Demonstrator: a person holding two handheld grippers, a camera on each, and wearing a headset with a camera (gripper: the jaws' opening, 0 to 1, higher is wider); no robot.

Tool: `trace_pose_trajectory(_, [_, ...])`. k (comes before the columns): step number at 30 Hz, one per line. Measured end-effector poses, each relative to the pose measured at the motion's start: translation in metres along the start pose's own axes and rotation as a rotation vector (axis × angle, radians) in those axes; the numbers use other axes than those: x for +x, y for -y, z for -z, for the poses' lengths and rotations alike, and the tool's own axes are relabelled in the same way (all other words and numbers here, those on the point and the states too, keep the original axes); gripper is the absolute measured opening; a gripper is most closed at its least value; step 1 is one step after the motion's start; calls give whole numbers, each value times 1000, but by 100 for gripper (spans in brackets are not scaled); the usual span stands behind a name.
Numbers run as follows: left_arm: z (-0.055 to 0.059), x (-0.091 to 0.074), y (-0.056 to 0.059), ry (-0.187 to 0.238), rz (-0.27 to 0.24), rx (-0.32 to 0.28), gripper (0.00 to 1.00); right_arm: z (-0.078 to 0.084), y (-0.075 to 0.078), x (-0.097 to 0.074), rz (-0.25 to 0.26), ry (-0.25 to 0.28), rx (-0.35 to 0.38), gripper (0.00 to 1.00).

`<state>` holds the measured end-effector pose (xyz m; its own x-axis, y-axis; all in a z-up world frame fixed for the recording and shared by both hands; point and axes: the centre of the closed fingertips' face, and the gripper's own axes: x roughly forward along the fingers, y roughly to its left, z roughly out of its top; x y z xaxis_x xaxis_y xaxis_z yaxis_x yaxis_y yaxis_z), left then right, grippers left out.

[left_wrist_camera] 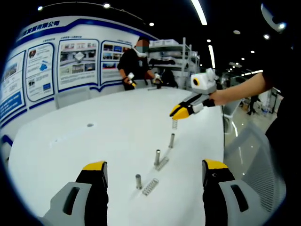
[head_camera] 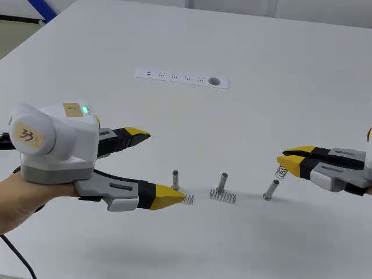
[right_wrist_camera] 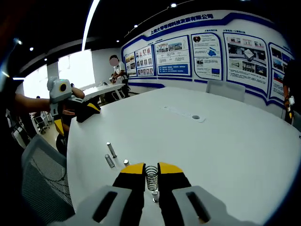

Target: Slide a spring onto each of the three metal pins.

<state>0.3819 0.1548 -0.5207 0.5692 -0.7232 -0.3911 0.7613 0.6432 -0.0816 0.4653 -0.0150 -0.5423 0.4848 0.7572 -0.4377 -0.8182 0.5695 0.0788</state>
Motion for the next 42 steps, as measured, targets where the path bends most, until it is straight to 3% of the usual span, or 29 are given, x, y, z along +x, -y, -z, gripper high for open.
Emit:
trace_pose_trajectory(10, [8,-3,-4,-20,-23,-16,94,12,4,5,0,-22,8,10])
trace_pose_trajectory(14, [10,0,-4,-29,-26,-27,94,12,6,8,4,-6,31,10])
trace_pose_trajectory(21, [12,3,2,-38,-12,-36,93,18,7,11,3,-23,42,10])
trace_pose_trajectory(42, [14,-1,0,-44,-22,-51,92,40,2,24,9,-61,41,11])
